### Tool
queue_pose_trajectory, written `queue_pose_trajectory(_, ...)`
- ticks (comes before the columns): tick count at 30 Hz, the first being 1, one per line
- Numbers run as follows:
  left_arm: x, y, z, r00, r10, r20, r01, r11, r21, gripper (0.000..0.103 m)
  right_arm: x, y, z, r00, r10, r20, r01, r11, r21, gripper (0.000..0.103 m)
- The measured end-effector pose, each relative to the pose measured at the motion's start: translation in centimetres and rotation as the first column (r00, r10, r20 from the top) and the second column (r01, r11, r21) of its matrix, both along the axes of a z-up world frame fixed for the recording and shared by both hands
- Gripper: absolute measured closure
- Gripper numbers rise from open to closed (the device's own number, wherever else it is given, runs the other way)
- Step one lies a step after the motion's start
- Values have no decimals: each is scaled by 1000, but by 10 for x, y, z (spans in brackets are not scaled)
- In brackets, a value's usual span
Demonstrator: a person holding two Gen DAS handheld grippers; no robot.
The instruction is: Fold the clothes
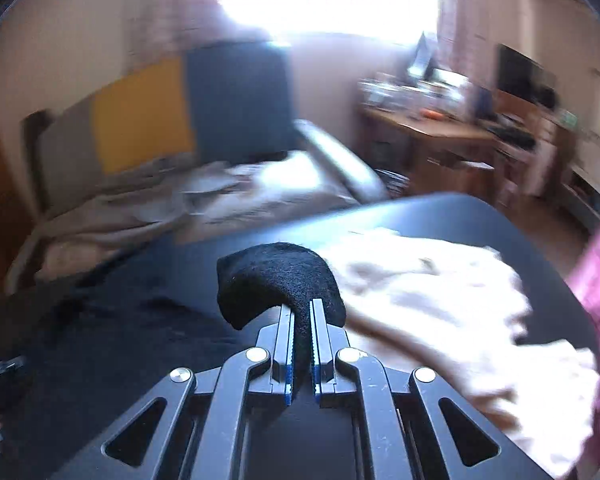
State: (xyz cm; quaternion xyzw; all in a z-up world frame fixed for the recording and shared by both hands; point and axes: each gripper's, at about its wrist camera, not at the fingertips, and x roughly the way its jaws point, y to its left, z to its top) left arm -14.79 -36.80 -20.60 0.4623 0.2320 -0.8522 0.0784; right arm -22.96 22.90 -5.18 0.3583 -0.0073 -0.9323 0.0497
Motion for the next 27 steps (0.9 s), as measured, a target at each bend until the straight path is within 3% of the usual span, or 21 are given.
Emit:
queue_pose_trajectory(5,-8,6,6,998,-20,59,23,999,-48,86,0,74,-12,973,-231,-14,231,972,42,96)
queue_pose_trajectory(7,-9,11,12,997,-21,79,27,996,-83,80,0,99,-10,943,-333,-24,334,941,54,95)
queue_pose_trajectory(9,-7,21,23,997,-48,53,55,991,-124,80,1,122,-5,902,-431,-23,432,900,51,91)
queue_pose_trajectory(11,-6,33,37,995,-98,-2,97,982,-161,80,5,137,3,868,-496,-38,497,867,41,78)
queue_pose_trajectory(12,-6,41,43,992,-123,-24,116,976,-182,80,12,130,11,867,-491,-87,495,868,38,68)
queue_pose_trajectory(14,-13,59,52,981,-188,-54,171,960,-223,80,32,102,30,881,-428,-200,445,894,47,55)
queue_pose_trajectory(16,-24,72,53,973,-229,-39,211,942,-261,79,42,66,39,915,-319,-248,340,940,43,43)
queue_pose_trajectory(18,-34,82,45,967,-256,-15,242,930,-277,79,46,19,36,969,-135,-207,136,991,-11,43)
queue_pose_trajectory(20,-41,86,34,970,-243,19,238,923,-302,79,45,-34,19,991,56,-118,-60,998,-35,43)
queue_pose_trajectory(23,-40,79,16,977,-203,64,213,926,-313,79,51,-112,-27,951,305,39,-301,950,-87,44)
queue_pose_trajectory(27,-16,56,6,986,-168,22,168,948,-270,74,57,-182,-87,884,418,210,-415,908,-62,44)
